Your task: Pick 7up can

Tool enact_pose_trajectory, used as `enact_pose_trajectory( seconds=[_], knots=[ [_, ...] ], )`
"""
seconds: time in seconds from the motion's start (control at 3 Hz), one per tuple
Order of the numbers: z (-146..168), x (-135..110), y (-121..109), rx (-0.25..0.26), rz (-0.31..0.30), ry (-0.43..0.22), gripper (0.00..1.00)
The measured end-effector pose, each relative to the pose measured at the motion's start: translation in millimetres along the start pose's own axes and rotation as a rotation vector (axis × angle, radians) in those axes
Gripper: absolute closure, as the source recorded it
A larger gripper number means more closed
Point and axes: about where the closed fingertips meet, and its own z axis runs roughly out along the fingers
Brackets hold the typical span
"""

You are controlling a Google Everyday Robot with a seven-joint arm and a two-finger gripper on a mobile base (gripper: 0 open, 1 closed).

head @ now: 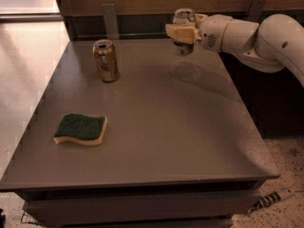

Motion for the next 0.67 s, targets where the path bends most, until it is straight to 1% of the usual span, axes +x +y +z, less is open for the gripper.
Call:
enact_pose_trajectory(
  seconds=[0.33,0.67],
  knots=[
    [-7.9,-32.8,2.8,0.002,-0.054,-0.011,1.00],
    [-7.9,-32.8,2.8,0.002,-0.054,-0.011,1.00]
  ],
)
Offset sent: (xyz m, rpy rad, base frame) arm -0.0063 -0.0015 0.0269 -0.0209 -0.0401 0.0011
